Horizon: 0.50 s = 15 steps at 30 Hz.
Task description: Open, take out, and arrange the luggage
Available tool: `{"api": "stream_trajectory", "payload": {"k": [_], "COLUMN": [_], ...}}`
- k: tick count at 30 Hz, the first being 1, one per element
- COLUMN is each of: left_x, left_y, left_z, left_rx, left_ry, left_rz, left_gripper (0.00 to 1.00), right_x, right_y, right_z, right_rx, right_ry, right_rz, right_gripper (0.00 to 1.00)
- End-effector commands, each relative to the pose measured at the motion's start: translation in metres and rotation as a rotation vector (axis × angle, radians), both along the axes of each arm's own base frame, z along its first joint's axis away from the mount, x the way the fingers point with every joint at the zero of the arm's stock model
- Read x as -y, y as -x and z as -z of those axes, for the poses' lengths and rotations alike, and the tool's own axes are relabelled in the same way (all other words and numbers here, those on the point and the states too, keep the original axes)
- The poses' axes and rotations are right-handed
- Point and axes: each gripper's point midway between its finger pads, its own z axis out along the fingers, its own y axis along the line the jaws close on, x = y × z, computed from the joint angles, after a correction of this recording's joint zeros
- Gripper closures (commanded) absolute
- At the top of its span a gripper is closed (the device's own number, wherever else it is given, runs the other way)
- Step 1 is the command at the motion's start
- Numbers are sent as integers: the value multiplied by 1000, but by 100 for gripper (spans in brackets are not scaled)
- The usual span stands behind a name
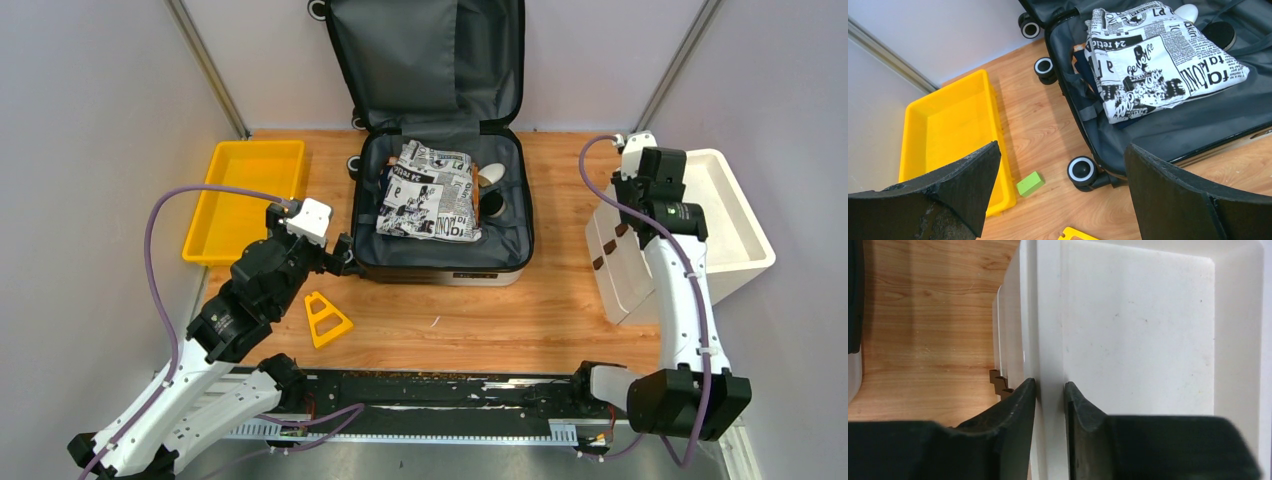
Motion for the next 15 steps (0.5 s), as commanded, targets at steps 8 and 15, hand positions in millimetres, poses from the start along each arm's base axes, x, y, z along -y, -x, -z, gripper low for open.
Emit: {"api": "stream_trajectory", "payload": {"k": [8, 15], "left_x": [2, 1], "left_y": [-1, 0], "left_z": [-12, -12], "left_rx": [43, 46], "left_ry": [20, 22], "left_rz": [12, 10], "left_gripper": [0, 0], "right_x": [-23, -45], "right_y": [1, 2], "right_z": [-11, -30], "right_rx": [29, 85], "right_ry": [-55, -93], "right_rz": [-128, -263], "right_gripper": [94, 100]}}
